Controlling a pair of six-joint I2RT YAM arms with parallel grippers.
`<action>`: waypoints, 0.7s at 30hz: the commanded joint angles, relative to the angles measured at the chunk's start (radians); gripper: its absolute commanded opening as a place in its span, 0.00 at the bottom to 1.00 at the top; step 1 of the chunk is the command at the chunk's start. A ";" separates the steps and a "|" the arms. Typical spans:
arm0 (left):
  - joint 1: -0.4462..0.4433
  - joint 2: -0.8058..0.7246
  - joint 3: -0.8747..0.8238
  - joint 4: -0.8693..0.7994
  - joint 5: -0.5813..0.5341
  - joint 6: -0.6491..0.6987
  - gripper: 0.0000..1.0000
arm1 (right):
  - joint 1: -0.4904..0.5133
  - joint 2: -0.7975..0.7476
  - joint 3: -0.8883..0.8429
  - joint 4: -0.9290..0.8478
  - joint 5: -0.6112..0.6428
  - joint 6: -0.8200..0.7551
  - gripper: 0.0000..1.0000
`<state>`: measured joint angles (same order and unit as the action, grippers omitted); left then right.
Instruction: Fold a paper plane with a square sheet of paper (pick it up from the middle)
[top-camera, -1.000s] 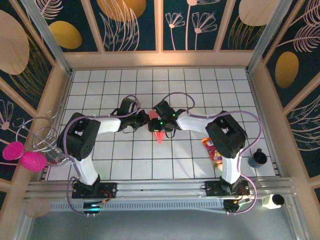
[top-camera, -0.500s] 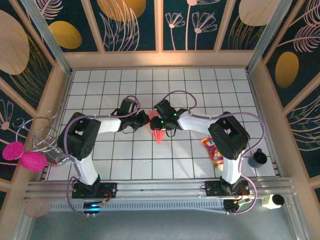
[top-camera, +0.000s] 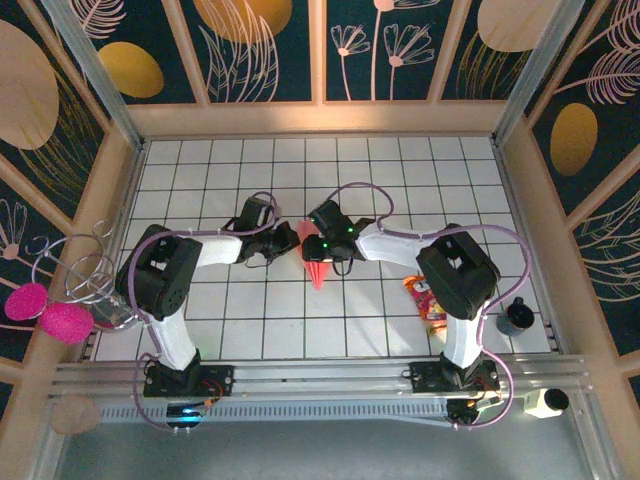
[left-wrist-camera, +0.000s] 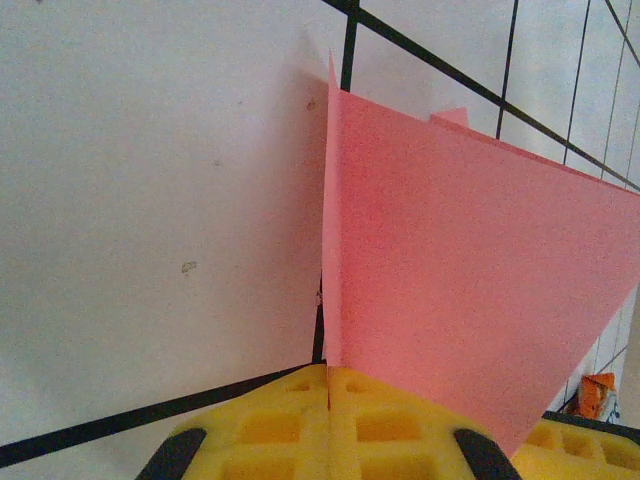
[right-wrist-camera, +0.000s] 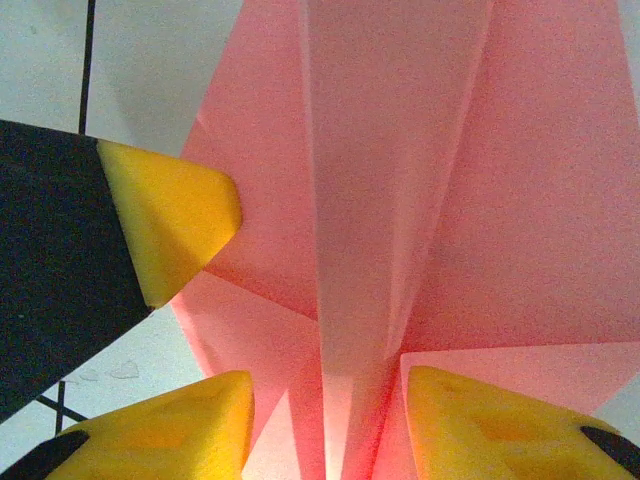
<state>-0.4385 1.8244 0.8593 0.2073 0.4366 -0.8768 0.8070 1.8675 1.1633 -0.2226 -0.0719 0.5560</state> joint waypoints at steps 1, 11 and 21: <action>0.004 0.007 0.024 -0.010 0.008 0.012 0.00 | 0.009 0.025 0.017 -0.049 0.012 0.002 0.45; 0.005 0.003 0.027 -0.012 0.010 0.012 0.00 | 0.011 0.044 0.034 -0.082 0.034 0.031 0.35; 0.021 -0.050 0.029 -0.045 -0.039 0.023 0.24 | 0.003 0.064 0.071 -0.117 0.074 0.060 0.10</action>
<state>-0.4347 1.8175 0.8642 0.1970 0.4290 -0.8635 0.8097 1.9144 1.1984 -0.2913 -0.0456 0.5957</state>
